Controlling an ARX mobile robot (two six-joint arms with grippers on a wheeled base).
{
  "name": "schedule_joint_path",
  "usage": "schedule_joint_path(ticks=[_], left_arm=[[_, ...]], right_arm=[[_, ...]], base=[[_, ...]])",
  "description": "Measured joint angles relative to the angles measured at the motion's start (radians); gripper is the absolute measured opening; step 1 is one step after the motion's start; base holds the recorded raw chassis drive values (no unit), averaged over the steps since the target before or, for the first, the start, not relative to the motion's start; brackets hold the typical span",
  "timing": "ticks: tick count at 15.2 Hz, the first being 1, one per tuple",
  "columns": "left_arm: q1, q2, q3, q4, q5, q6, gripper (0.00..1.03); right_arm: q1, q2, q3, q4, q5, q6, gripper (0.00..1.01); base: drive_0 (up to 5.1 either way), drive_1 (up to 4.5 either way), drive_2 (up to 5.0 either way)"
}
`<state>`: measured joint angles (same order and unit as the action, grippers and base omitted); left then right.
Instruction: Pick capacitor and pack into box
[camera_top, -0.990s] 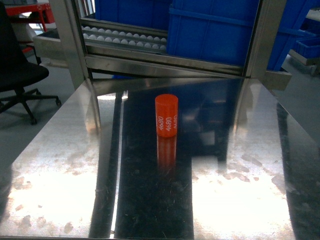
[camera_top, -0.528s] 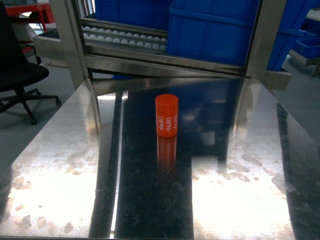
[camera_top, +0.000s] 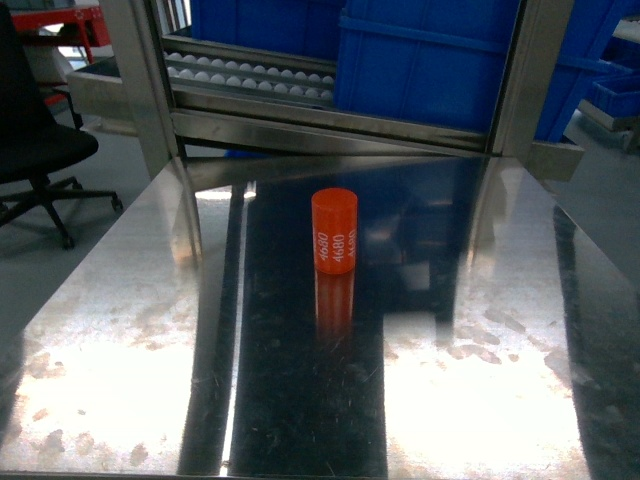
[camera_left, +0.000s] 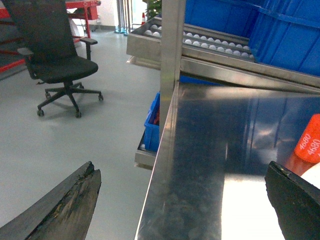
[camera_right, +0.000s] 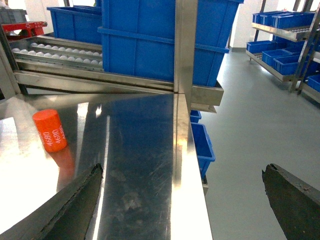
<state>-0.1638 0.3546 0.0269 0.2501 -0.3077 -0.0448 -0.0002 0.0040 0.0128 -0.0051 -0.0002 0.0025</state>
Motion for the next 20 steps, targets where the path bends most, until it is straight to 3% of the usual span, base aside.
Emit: schedule_joint_path(ticks=[1, 2, 4, 6, 8, 10, 13, 20], left_arm=[[0.002, 0.214, 0.031, 0.199, 0.047, 0.001, 0.98], [0.008, 0.443, 0.114, 0.391, 0.13, 0.001, 0.98], [-0.006, 0.885, 0.348, 0.609, 0.316, 0.005, 0.98], [-0.042, 1.201, 0.539, 0.537, 0.42, 0.027, 0.98], [-0.077, 1.403, 0.724, 0.484, 0.485, 0.045, 0.98], [-0.104, 1.515, 0.883, 0.404, 0.537, 0.058, 0.98], [-0.151, 1.611, 0.986, 0.331, 0.596, 0.08, 0.98], [-0.206, 1.809, 1.168, 0.249, 0.561, 0.068, 0.98]], right_arm=[[0.0, 0.0, 0.0, -0.001, 0.0, 0.0, 0.98], [0.0, 0.0, 0.0, 0.0, 0.0, 0.0, 0.98], [0.0, 0.0, 0.0, -0.001, 0.0, 0.0, 0.98], [0.0, 0.0, 0.0, 0.0, 0.0, 0.0, 0.98], [0.0, 0.0, 0.0, 0.0, 0.0, 0.0, 0.98], [0.0, 0.0, 0.0, 0.0, 0.0, 0.0, 0.98], [0.0, 0.0, 0.0, 0.0, 0.0, 0.0, 0.98], [0.0, 0.0, 0.0, 0.0, 0.0, 0.0, 0.98]], base=[[0.0, 0.0, 0.0], [0.0, 0.0, 0.0], [0.0, 0.0, 0.0], [0.0, 0.0, 0.0], [0.0, 0.0, 0.0], [0.0, 0.0, 0.0], [0.0, 0.0, 0.0], [0.0, 0.0, 0.0]])
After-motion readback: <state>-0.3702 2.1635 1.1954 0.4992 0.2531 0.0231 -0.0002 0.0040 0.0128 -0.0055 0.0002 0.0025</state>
